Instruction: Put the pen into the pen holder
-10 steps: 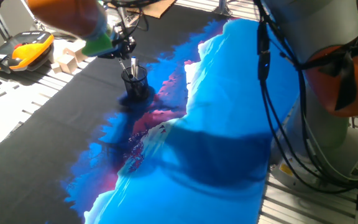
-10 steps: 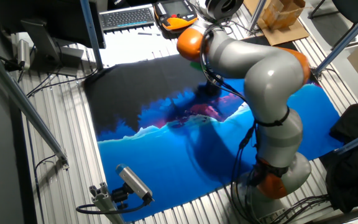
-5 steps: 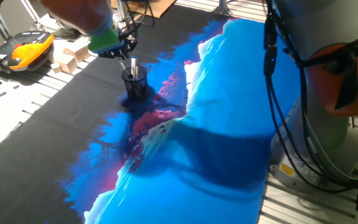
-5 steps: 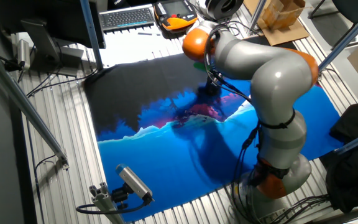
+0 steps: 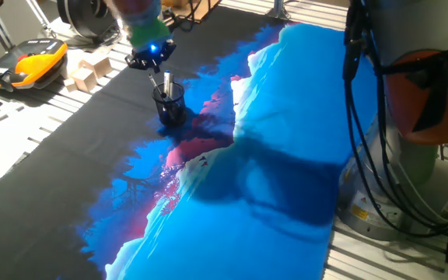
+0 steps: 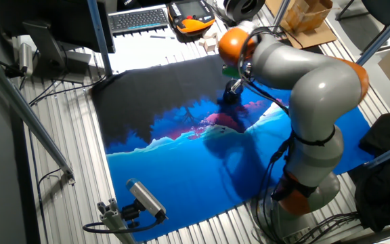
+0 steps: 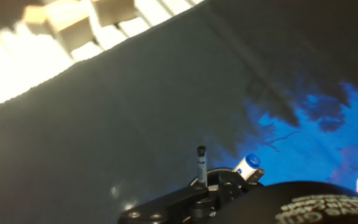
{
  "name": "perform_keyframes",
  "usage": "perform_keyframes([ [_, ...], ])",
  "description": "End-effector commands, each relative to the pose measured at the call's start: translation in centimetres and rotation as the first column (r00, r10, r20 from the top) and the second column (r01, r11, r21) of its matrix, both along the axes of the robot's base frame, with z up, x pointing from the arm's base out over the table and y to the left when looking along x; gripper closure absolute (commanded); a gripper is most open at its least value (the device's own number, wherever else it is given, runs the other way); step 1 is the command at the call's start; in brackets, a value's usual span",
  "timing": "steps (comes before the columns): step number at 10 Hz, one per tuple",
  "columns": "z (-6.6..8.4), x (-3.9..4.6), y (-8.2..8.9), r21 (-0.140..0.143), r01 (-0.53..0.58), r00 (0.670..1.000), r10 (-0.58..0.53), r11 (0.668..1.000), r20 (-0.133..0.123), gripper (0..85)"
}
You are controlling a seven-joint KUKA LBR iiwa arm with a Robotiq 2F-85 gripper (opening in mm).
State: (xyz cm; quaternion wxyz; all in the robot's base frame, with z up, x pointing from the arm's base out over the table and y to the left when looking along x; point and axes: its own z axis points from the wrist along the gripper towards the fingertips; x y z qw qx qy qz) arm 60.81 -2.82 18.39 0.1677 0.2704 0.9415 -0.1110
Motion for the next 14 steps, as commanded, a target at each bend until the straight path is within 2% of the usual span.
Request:
perform_keyframes([
  [1, 0.1, -0.07, 0.1, 0.016, -0.028, 1.0, 0.028, 0.999, -0.008, 85.0],
  [5, 0.6, -0.46, 0.1, 0.073, -0.118, 0.992, 0.121, 0.99, -0.044, 85.0],
  [6, 0.8, -0.61, 0.2, 0.08, -0.135, 0.989, 0.139, 0.988, -0.055, 85.0],
  [8, 1.1, -0.9, 0.3, 0.1, -0.171, 0.98, 0.18, 0.98, -0.086, 85.0],
  [12, 1.9, -1.77, 0.5, 0.158, -0.258, 0.95, 0.28, 0.953, -0.14, 85.0],
  [14, 2.3, -2.21, 0.5, 0.162, -0.292, 0.935, 0.317, 0.943, -0.159, 85.0],
])
